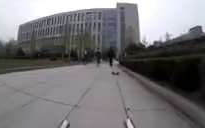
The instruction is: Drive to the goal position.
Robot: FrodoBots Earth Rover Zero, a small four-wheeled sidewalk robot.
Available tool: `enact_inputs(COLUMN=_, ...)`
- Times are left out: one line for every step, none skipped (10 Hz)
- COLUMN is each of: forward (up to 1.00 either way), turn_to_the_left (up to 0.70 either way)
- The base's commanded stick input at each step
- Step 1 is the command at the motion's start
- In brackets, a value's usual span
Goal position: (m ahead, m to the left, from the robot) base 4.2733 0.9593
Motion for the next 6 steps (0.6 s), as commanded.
enact_inputs(forward=0.85, turn_to_the_left=-0.04)
enact_inputs(forward=0.85, turn_to_the_left=-0.04)
enact_inputs(forward=0.85, turn_to_the_left=-0.04)
enact_inputs(forward=0.85, turn_to_the_left=-0.04)
enact_inputs(forward=0.85, turn_to_the_left=-0.04)
enact_inputs(forward=0.85, turn_to_the_left=-0.04)
